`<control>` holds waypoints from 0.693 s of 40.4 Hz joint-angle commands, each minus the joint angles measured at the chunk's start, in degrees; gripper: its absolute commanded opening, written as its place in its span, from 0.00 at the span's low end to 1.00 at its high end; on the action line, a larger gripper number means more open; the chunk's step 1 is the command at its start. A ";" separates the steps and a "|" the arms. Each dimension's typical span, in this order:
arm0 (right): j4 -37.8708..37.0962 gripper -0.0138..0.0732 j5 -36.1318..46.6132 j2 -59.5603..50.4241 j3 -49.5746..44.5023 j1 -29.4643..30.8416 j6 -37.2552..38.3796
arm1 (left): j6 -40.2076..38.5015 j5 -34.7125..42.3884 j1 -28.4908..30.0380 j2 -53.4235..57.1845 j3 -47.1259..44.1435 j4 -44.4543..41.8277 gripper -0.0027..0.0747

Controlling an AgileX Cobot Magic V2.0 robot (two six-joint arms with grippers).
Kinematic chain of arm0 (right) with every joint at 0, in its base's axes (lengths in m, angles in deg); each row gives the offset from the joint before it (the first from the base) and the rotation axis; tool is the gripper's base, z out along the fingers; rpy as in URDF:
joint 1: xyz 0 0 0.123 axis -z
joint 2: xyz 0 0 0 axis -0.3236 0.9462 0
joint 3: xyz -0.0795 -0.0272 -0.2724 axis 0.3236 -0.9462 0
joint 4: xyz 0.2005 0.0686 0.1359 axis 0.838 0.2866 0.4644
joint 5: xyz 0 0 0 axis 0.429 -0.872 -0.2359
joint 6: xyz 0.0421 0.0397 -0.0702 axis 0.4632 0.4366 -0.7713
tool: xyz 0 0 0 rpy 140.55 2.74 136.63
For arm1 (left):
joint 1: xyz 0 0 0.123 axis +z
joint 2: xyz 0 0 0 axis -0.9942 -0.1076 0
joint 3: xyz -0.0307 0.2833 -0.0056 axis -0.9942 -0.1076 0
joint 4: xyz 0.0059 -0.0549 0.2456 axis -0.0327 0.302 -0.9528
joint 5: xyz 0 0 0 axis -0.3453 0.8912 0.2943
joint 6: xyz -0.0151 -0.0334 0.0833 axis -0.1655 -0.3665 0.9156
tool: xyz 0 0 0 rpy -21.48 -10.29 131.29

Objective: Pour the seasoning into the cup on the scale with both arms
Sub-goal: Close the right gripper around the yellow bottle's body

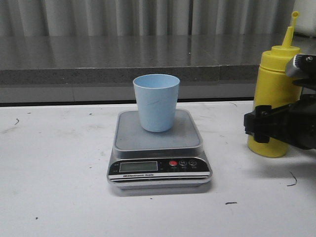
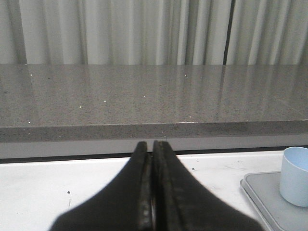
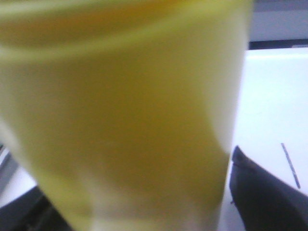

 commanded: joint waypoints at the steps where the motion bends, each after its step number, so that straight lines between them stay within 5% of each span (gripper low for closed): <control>1: -0.06 0.66 7.75 -2.00 0.77 0.00 0.13 | -0.26 4.58 0.18 -0.68 1.48 0.68 0.01; 6: -0.10 0.38 8.11 -2.00 0.77 0.00 0.13 | -0.26 4.58 0.18 -0.68 1.48 0.68 0.01; 9: -0.10 0.31 8.48 -2.00 0.77 0.00 0.13 | -0.26 4.58 0.18 -0.68 1.48 0.68 0.01; 15: -0.10 0.31 8.55 -2.90 0.70 0.00 -2.38 | -0.26 4.58 0.18 -0.68 1.48 0.68 0.01; 28: 0.13 0.31 2.99 -13.28 2.00 0.00 -25.80 | -0.26 4.58 0.18 -0.68 1.48 0.68 0.01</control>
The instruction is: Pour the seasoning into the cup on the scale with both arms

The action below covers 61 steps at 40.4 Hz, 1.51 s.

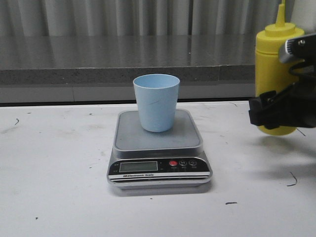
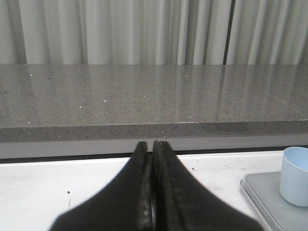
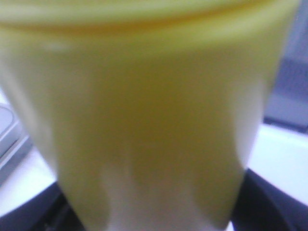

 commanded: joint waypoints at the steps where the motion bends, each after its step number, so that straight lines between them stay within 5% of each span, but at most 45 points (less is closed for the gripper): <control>1: 0.03 0.31 4.07 -6.29 2.28 0.06 -9.69 | -0.26 4.58 0.18 -0.68 1.48 0.68 0.01; 18: 0.03 0.31 -25.81 -12.10 17.02 0.06 -43.48 | -0.26 4.58 0.18 -0.68 1.48 0.68 0.01; 34: 0.09 0.31 -33.24 -9.06 26.86 0.00 -62.35 | -0.26 4.58 0.18 -0.68 1.48 0.68 0.01; 48: 1.54 0.31 -32.79 -7.77 29.76 0.00 -68.79 | -0.26 4.58 0.18 -0.68 1.38 0.68 0.01; 61: 28.49 0.31 -32.74 -7.97 29.76 0.00 -56.62 | -0.26 4.58 0.18 -0.68 1.38 0.68 0.01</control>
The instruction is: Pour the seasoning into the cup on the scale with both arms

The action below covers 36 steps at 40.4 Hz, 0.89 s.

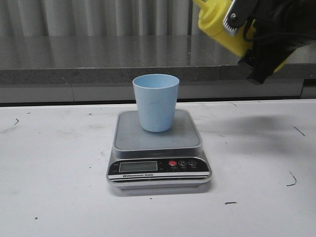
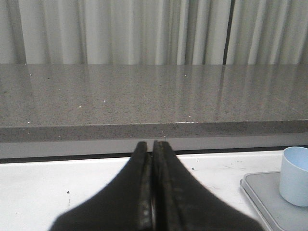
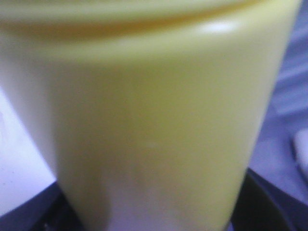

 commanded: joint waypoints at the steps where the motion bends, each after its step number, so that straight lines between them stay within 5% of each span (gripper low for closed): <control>1: 9.72 0.31 6.58 -2.87 2.10 0.00 4.81 | -0.26 4.58 0.18 -0.68 1.40 0.68 0.01; 11: 25.44 0.31 -2.58 -6.13 2.10 0.06 14.16 | -0.26 4.58 0.18 -0.68 1.40 0.68 0.01; 19: 25.65 0.31 -9.62 -9.21 1.61 0.06 24.17 | -0.26 4.58 0.18 -0.68 1.40 0.68 0.01; 36: 18.86 0.31 -4.17 -17.10 -9.16 -1.86 30.66 | -0.26 4.58 0.18 -0.68 1.40 0.68 0.01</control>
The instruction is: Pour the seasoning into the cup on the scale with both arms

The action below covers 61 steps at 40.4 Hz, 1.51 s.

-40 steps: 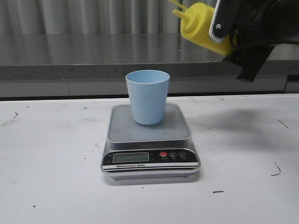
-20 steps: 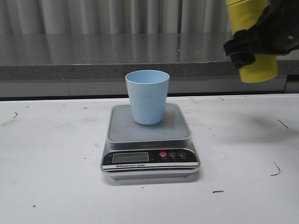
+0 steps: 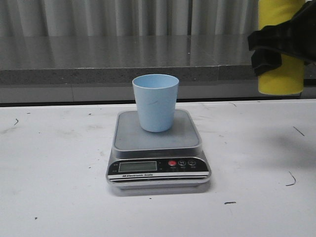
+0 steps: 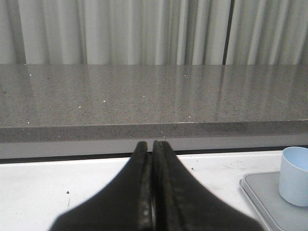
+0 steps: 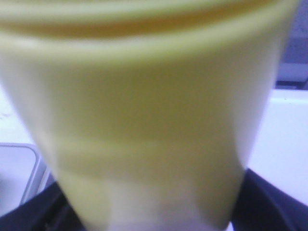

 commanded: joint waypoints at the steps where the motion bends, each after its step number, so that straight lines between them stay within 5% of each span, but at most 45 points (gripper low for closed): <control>1: -4.06 0.31 7.19 -4.68 -0.48 -1.92 2.06 | -0.26 4.58 0.18 -0.68 1.40 0.68 0.01; 21: -20.51 0.31 28.12 -8.65 -12.18 -10.54 29.64 | -0.26 4.58 0.18 -0.68 1.40 0.68 0.01; 46: -20.70 0.31 50.45 12.76 -14.51 -10.54 29.80 | -0.26 4.58 0.18 -0.68 1.40 0.68 0.01; 61: -22.17 0.31 54.59 19.02 -14.38 -10.54 33.92 | -0.26 4.58 0.18 -0.68 1.40 0.68 0.01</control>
